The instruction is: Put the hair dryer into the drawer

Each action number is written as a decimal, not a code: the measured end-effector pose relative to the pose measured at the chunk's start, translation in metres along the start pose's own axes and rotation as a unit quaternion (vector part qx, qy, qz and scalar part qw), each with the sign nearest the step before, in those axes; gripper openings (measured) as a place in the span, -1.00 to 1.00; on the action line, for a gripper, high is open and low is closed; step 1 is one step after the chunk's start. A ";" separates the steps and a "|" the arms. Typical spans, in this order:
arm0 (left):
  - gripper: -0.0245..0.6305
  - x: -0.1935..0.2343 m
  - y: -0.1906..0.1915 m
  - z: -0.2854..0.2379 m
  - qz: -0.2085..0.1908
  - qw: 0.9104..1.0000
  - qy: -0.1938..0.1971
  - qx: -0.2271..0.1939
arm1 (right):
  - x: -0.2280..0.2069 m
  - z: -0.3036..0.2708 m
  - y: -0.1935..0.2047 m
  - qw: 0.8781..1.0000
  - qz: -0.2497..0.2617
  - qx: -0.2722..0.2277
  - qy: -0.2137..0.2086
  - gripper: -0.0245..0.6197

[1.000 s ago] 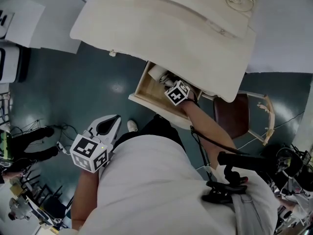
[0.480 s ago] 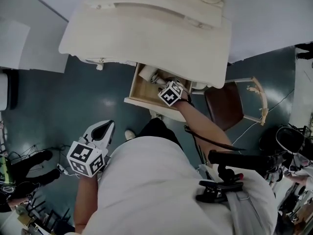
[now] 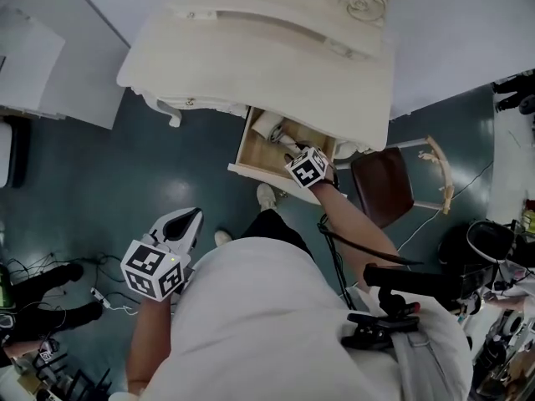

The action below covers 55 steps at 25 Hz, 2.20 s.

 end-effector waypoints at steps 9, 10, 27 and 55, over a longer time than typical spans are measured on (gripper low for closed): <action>-0.92 0.017 0.022 0.052 0.004 1.000 0.016 -0.020 | 0.045 0.052 -0.026 0.999 -0.017 -0.021 0.021 -0.92; -0.92 0.017 0.028 0.062 0.002 1.000 0.018 -0.023 | 0.058 0.060 -0.028 0.999 -0.020 -0.024 0.019 -0.92; -0.92 0.014 0.081 0.155 -0.020 0.998 0.059 -0.030 | 0.238 0.155 -0.058 0.995 -0.032 -0.096 -0.016 -0.92; -0.92 0.001 0.107 0.188 -0.019 0.998 0.057 -0.036 | 0.320 0.194 -0.088 0.987 0.075 -0.127 -0.066 -0.92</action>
Point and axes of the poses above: the fingertips, and each gripper's own axes: z backward along the fingers, x to its left, y out of its underside, the point moved 3 cm from there along z, backward along the fingers, and after that the axes turned 12 degrees about -x, right-handed, at the moved point
